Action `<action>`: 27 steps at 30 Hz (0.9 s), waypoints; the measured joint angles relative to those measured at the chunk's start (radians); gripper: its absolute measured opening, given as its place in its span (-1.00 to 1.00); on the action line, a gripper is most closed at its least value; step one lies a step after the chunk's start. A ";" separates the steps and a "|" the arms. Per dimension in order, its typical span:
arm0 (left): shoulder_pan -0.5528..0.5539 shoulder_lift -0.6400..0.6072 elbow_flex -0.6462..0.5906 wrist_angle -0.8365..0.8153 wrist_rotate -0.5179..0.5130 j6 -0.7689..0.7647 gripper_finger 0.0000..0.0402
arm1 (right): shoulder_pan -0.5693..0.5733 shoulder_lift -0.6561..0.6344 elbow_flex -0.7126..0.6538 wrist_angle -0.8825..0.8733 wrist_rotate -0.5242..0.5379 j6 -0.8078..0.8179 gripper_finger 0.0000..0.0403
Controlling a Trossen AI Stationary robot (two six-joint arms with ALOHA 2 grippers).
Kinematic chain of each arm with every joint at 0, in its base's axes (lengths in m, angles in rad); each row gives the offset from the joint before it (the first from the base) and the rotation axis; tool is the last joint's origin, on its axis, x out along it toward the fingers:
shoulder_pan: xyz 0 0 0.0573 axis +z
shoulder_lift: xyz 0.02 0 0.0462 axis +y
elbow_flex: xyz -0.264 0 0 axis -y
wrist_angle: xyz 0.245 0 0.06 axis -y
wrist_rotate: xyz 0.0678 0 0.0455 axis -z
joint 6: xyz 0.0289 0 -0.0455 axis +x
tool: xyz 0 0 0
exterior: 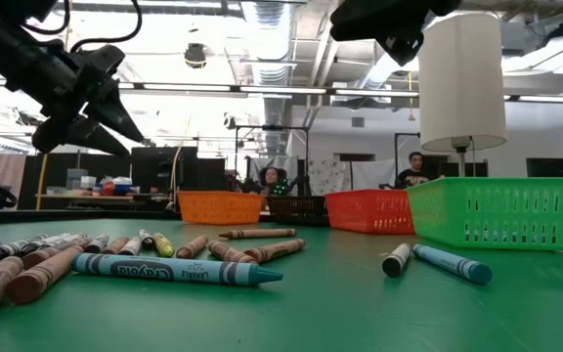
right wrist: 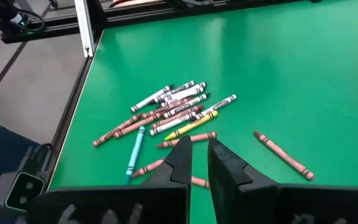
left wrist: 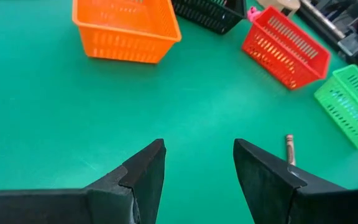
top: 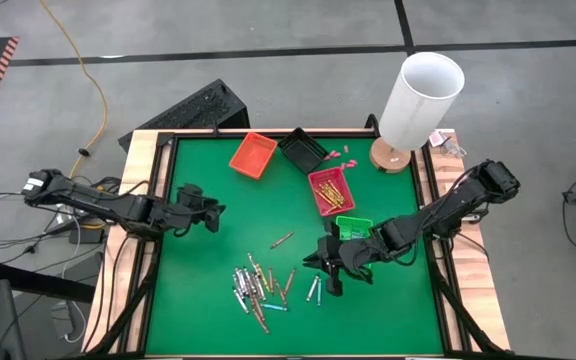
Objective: Sort crayons
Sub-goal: Put the brown crayon into the black bin
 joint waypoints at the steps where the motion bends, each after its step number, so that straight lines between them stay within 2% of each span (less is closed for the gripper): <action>1: -0.001 0.007 0.000 0.000 0.000 0.000 -0.10 | 0.000 0.000 0.000 0.000 0.000 0.000 -0.76; 7: -0.002 0.037 0.000 0.005 -0.012 0.004 -0.10 | -0.010 0.008 0.000 0.014 -0.002 -0.021 -0.76; 13: -0.002 0.036 0.000 0.007 -0.016 -0.010 -0.10 | -0.074 0.118 0.028 0.129 0.018 -0.207 -0.76; 20: -0.003 0.035 0.000 0.012 0.015 -0.033 -0.10 | -0.211 0.283 0.213 -0.105 0.021 -0.352 -0.76; 27: -0.003 0.035 0.000 0.013 0.014 0.011 -0.10 | -0.276 0.375 0.412 -0.461 0.021 -0.465 -0.76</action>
